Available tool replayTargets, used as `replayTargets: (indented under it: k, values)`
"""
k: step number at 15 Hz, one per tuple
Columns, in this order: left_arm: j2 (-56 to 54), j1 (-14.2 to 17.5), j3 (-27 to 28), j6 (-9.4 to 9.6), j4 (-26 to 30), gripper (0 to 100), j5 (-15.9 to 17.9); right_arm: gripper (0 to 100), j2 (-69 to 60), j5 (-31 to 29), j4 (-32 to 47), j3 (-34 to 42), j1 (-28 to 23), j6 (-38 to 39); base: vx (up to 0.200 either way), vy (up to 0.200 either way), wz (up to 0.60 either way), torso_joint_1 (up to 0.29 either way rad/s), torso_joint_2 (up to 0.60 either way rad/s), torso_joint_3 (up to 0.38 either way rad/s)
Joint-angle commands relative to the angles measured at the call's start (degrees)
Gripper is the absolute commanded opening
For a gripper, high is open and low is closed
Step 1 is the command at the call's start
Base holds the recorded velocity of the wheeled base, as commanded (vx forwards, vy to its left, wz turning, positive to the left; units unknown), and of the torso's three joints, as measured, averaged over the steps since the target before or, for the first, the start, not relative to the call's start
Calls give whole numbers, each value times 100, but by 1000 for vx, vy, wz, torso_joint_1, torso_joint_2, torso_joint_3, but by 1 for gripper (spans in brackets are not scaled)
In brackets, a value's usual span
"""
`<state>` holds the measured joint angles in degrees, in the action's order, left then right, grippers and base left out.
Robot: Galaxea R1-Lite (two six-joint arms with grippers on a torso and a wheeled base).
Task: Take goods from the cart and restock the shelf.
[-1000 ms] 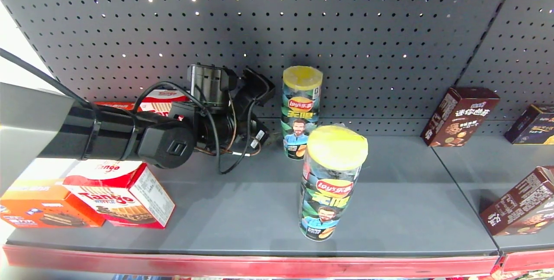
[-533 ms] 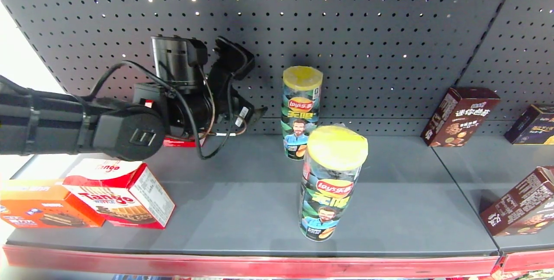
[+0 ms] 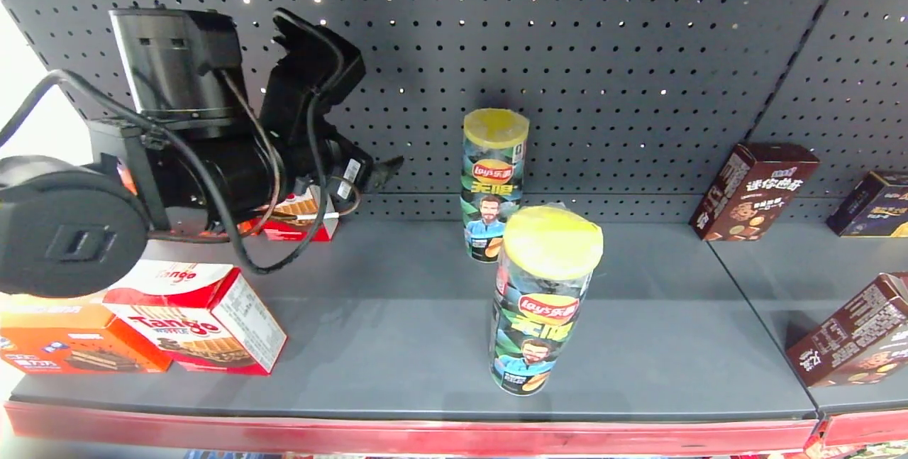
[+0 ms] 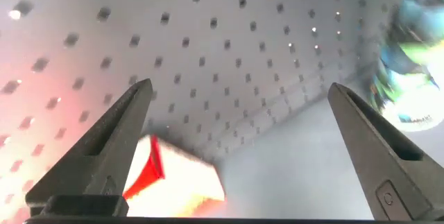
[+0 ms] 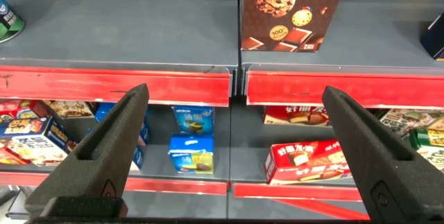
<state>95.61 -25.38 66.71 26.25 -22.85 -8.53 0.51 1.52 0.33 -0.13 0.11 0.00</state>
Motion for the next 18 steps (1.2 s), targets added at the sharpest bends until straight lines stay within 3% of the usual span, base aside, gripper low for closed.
replayTargets:
  k: [1, 4, 6, 7, 8, 10, 12, 16, 18]
  values:
    - [-895, -125, -764, -23, -18, 100, -17, 100, 10, 6, 2, -4, 7, 0, 0, 0, 0, 0, 0, 0]
    - [-1370, -107, -1450, -32, -264, 100, -8, 100, 2, -47, -15, -4, -2, -18, 0, 0, 0, 0, 0, 0]
    - [-1361, -90, -1635, -155, -748, 100, -8, 100, 1830, -29, -121, -1542, 33, 281, 0, 0, 0, 0, 0, 0]
    - [-1361, -81, -1635, -164, -756, 100, -8, 100, 1874, -21, -130, -1560, 33, 299, 0, 0, 0, 0, 0, 0]
    - [-1247, -107, -1643, -190, -906, 100, -8, 100, 2673, 111, -604, -2131, 314, 396, 0, 0, 0, 0, 0, 0]
    - [-1132, -107, -1608, -199, -1064, 100, -8, 100, 3491, 226, -604, -2667, 578, 387, 0, 0, 0, 0, 0, 0]
    - [-1001, -81, -1599, -199, -1284, 100, 1, 100, 4176, 296, -587, -3098, 1193, 185, 0, 0, 0, 0, 0, 0]
    - [-904, -55, -1599, -445, -1372, 100, 1, 100, 5811, 287, -771, -3748, 2054, -642, 0, 0, 0, 0, 0, 0]
    - [-851, -46, -1573, -454, -1381, 100, 1, 100, 6461, 287, -947, -3898, 2424, -668, 0, 0, 0, 0, 0, 0]
